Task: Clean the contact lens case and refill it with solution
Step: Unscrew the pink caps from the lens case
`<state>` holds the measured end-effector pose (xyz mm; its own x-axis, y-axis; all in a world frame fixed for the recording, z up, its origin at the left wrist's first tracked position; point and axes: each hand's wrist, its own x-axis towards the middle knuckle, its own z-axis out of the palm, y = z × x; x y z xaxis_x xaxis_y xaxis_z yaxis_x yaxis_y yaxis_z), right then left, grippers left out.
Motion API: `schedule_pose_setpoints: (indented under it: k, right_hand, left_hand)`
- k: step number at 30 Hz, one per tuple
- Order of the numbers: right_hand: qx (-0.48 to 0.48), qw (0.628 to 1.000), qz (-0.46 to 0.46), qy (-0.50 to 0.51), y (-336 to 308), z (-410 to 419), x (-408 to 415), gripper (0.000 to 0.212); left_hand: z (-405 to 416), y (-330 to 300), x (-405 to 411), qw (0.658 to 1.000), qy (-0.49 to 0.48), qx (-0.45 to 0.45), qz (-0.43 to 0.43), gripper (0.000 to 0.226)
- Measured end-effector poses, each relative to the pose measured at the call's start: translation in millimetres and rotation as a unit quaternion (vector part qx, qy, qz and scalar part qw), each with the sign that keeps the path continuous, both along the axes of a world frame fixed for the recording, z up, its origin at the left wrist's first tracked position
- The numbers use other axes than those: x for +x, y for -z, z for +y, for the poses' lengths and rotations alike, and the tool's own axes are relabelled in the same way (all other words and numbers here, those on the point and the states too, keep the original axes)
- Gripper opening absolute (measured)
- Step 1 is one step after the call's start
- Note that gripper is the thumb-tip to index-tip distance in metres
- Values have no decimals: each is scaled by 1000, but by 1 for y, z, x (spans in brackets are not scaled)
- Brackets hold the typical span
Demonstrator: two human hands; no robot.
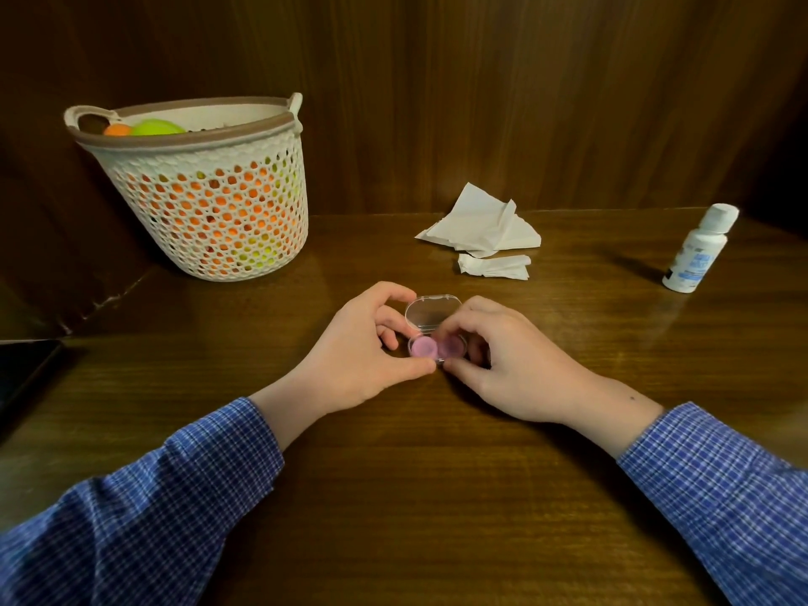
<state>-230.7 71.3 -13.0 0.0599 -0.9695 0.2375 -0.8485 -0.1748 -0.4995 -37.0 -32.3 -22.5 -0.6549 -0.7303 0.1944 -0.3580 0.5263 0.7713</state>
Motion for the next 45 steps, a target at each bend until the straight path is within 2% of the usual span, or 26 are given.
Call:
schedule_pose_setpoints:
  k: [7, 13, 16, 20, 22, 27, 32, 35, 38, 41, 45]
  right_hand:
    - [20, 996, -90, 19, 0, -5, -3, 16]
    - [6, 993, -118, 27, 2, -5, -2, 8]
    - [6, 980, -195, 41, -2, -6, -4, 7]
    - [89, 954, -287, 18, -13, -5, -15, 2]
    - [126, 955, -269, 2, -18, -4, -22, 5]
    - [166, 974, -152, -18, -20, -1, -24, 2]
    - [138, 983, -123, -7, -14, -1, -23, 2]
    - [53, 986, -153, 30, -7, -2, -22, 6]
    - [-25, 991, -127, 28, -1, -3, -15, 13]
    - [-13, 995, -94, -19, 1, -4, -11, 20]
    - [3, 998, -57, -31, 1, -4, -10, 23]
  left_hand:
    - [1, -2, 1, 1000, 7, -6, -2, 68]
    - [3, -2, 1, 1000, 9, -13, 2, 66]
    - [2, -2, 1, 1000, 5, -11, 2, 62]
    - [3, -4, 3, 1000, -5, -9, 4, 54]
    - [3, -5, 4, 1000, -10, -15, 6, 48]
    - [4, -8, 8, 999, -23, -44, -22, 40]
    - [6, -10, 6, 994, -28, -97, -45, 31]
    - [8, -10, 5, 992, -25, -109, -50, 26]
    - [10, -11, 5, 992, -19, -111, -54, 22]
    - [11, -11, 5, 992, -16, -108, -55, 21]
    - [10, -11, 3, 994, -27, -100, -45, 16]
